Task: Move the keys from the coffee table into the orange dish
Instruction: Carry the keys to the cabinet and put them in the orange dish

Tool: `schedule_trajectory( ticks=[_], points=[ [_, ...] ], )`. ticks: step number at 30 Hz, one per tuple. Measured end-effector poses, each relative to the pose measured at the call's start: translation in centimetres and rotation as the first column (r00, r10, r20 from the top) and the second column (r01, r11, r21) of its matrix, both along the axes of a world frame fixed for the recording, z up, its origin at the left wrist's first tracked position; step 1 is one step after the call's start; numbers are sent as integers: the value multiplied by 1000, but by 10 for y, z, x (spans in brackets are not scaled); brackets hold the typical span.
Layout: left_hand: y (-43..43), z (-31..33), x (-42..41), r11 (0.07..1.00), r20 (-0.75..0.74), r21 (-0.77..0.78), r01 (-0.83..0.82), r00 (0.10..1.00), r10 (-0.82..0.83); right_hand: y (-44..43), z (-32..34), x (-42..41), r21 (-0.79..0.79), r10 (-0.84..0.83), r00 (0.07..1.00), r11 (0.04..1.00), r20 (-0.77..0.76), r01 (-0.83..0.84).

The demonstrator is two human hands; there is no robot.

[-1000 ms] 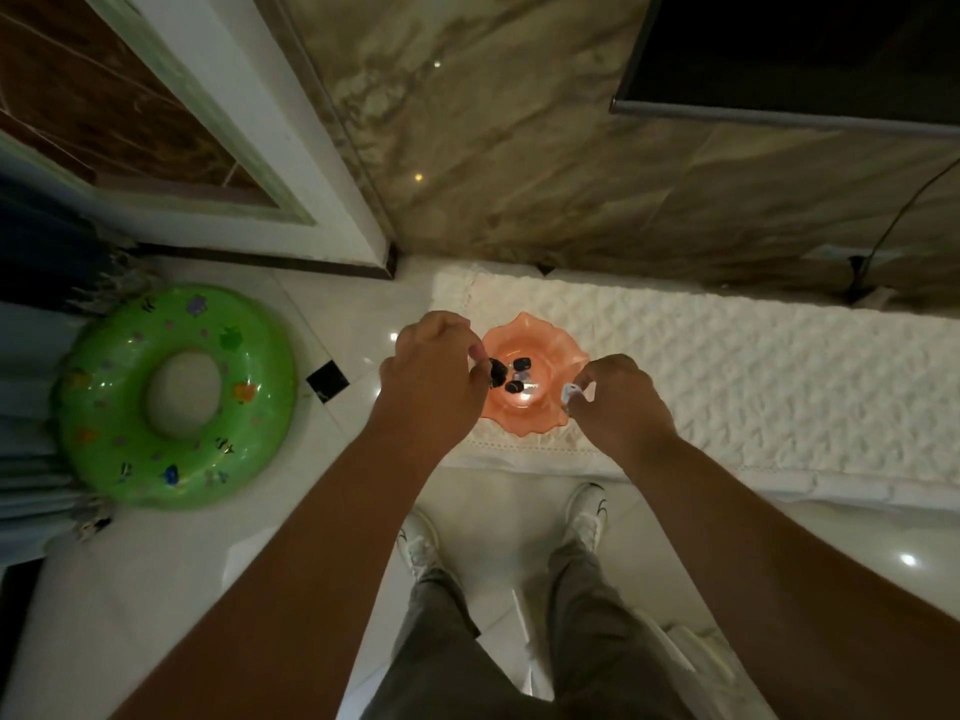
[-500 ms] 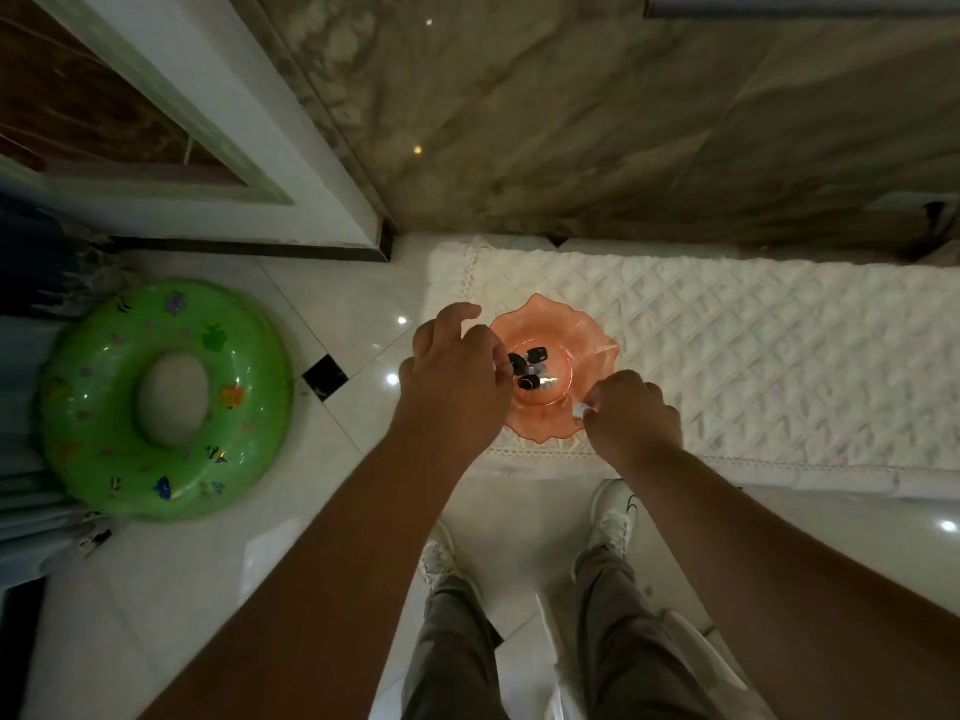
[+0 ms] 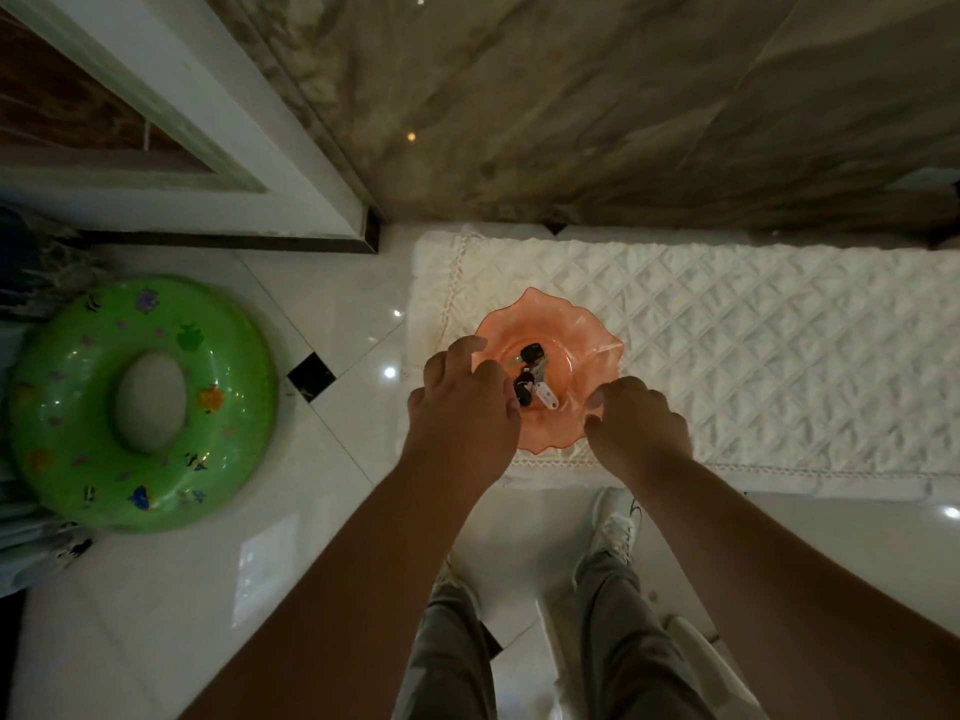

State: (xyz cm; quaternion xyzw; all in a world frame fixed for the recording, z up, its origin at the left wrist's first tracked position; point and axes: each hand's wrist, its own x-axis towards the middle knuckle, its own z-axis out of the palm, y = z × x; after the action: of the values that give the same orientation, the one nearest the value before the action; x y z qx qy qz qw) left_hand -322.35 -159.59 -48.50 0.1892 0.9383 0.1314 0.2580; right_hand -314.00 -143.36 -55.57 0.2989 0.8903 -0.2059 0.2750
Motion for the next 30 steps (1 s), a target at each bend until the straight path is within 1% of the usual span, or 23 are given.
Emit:
schedule_trajectory(
  ticks=[6,9,15,20,30],
  points=[
    [7,-15,2,998,45,-52,35,998,-32,13,1,-10,-37,-61,997,998,-55,59],
    [9,-21,4,996,37,-66,57,998,-55,14,0,-15,-65,-97,992,994,-80,92],
    [7,-39,9,996,12,-59,62,998,-61,24,-10,-18,-82,-109,991,991,-77,102],
    [5,-61,12,996,28,-70,46,999,-44,27,-20,-18,-81,-107,989,992,-98,99],
    [1,-103,17,992,-2,-114,51,999,-51,30,-33,-16,-101,-124,970,989,-207,105]
  ],
)
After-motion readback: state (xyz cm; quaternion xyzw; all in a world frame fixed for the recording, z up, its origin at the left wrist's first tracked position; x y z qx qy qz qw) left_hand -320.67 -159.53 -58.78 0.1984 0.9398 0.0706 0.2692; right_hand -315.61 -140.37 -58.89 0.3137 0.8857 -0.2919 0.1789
